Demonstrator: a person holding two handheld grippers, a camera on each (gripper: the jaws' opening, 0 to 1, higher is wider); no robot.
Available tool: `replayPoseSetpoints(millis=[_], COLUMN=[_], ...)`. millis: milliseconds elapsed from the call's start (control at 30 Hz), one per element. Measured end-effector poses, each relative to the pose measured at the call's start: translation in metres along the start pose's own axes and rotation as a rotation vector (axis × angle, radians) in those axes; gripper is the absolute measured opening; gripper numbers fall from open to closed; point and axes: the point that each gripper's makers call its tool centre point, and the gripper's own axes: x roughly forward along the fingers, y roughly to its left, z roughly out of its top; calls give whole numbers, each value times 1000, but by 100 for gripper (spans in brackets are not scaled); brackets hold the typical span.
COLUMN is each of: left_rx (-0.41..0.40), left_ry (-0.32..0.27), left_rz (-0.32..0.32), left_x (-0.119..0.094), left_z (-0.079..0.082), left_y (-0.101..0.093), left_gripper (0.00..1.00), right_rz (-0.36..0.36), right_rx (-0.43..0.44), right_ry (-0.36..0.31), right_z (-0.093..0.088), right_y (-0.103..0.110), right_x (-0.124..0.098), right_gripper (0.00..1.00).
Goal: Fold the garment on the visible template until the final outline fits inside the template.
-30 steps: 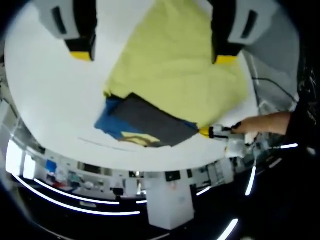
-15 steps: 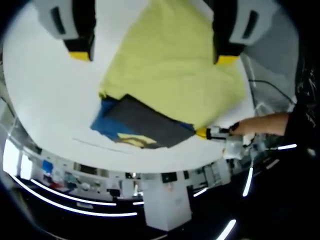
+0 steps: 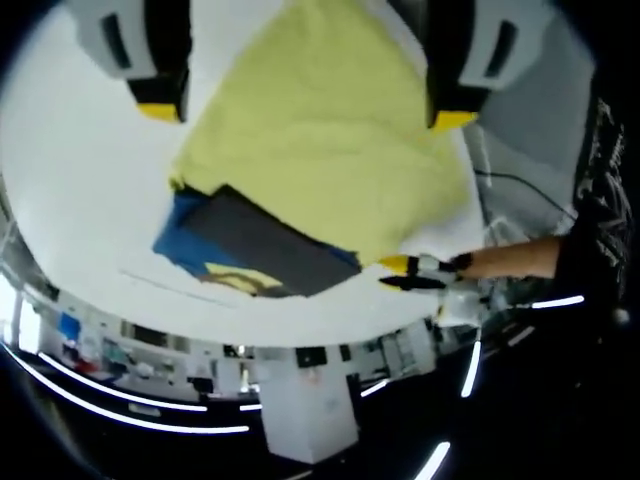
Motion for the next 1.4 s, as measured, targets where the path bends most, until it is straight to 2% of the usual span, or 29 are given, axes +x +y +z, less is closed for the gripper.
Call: replayPoseSetpoints(millis=[133,233,400,567,600,700,867,1067,1200,1400], left_rx=[-3,23,40,55,77,127,179,186,192,215], left_ry=[-14,-12,4,34,51,84,138,195,227,264], left_rz=[-35,-105,-175,-254,-274,-316,-375,-436,-447,-464], left_x=[-13,-24,-37,-51,-58,-65,-75,-89,-95,-101], left_z=[4,4,-3,-12,-15,-22,-36,-53,-64,-75], left_y=[-13,-31,-44,-63,-74,-89,-103,-111,-114,-114], left_gripper=[50,58,65,71,72,74,70,61,57,53], right_rz=[29,62,97,122,126,134,148,156,156,144], right_rx=[-30,-54,-97,-137,-144,-151,-195,-246,-252,-329], right_ry=[17,43,82,112,114,127,159,208,221,259], right_z=[-4,-11,-24,-34,-35,-40,-49,-64,-69,-79], right_y=[5,12,19,26,27,29,36,40,40,34], right_x=[-2,-3,-5,-8,-8,-8,-8,-8,-9,-12], right_gripper=[99,99,99,96,95,94,90,83,78,67])
